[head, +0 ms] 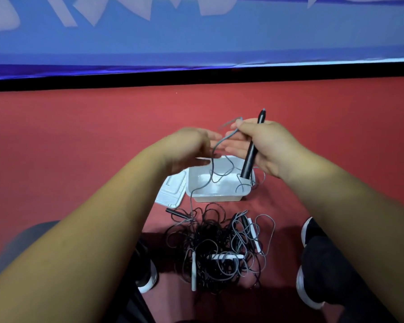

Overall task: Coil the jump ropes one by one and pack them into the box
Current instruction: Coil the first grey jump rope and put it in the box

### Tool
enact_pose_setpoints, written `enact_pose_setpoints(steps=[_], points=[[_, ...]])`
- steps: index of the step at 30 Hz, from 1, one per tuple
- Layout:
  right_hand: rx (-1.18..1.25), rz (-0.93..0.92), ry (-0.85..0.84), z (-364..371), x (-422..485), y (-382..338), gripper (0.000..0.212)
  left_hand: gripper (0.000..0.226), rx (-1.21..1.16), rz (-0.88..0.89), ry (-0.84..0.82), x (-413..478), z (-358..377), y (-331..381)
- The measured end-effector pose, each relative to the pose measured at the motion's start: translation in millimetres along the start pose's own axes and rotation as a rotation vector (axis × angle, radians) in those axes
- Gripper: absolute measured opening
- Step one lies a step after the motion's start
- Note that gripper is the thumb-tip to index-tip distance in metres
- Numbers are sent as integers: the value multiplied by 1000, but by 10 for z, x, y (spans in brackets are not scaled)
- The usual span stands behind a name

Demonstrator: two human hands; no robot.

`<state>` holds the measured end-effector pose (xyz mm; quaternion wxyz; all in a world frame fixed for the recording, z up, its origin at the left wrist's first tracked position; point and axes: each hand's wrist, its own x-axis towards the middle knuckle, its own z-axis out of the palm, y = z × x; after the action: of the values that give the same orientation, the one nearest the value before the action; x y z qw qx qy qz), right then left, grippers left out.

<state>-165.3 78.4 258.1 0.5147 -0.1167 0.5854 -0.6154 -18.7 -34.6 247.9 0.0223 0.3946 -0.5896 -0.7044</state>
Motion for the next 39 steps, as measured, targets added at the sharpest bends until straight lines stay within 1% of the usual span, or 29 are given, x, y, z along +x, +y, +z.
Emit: enact_pose_setpoints(steps=[2,4,6,8,11,12,15,17,19,21,23,25,27,29,31,33,36,39], points=[[131,-24,21,-13,10,-85,16,43,212,-46,-109,-27,73,-57],[245,-34,40,-47,9,-167,17,29,303,-79,-192,-57,147,-94],[359,-46,51,-91,-1,-232,18,27,347,-99,-243,-47,168,-142],[476,-71,66,-137,-3,-280,19,25,451,-84,-242,-23,128,-183],[661,-120,95,-216,13,-335,12,19,724,-78,-182,7,39,-234],[693,-140,101,-245,27,-346,10,18,777,-94,-177,9,27,-251],[697,-162,106,-301,66,-339,9,21,788,-134,-180,6,52,-272],[670,-140,112,-303,93,-318,11,25,704,-145,-177,-4,82,-256],[563,-78,129,-297,135,-284,19,26,578,-153,-180,-7,97,-232],[292,25,155,-289,163,-233,22,27,416,-142,-168,-20,113,-191],[-105,166,154,-295,171,-138,20,27,194,-119,-128,-56,145,-115],[-430,316,76,-307,173,1,25,28,-17,-88,-87,-84,171,-26],[-622,396,-38,-300,167,142,31,30,-178,-61,-33,-93,167,55],[-765,390,-129,-279,155,237,34,32,-364,-36,12,-89,130,123],[-845,351,-198,-256,121,269,35,31,-557,-10,41,-85,76,171],[-870,298,-255,-244,83,259,27,30,-702,23,72,-76,10,185],[-828,248,-290,-221,41,246,15,30,-813,82,109,-61,-69,185],[-736,216,-259,-174,3,242,19,20,-868,124,188,-33,-135,176]])
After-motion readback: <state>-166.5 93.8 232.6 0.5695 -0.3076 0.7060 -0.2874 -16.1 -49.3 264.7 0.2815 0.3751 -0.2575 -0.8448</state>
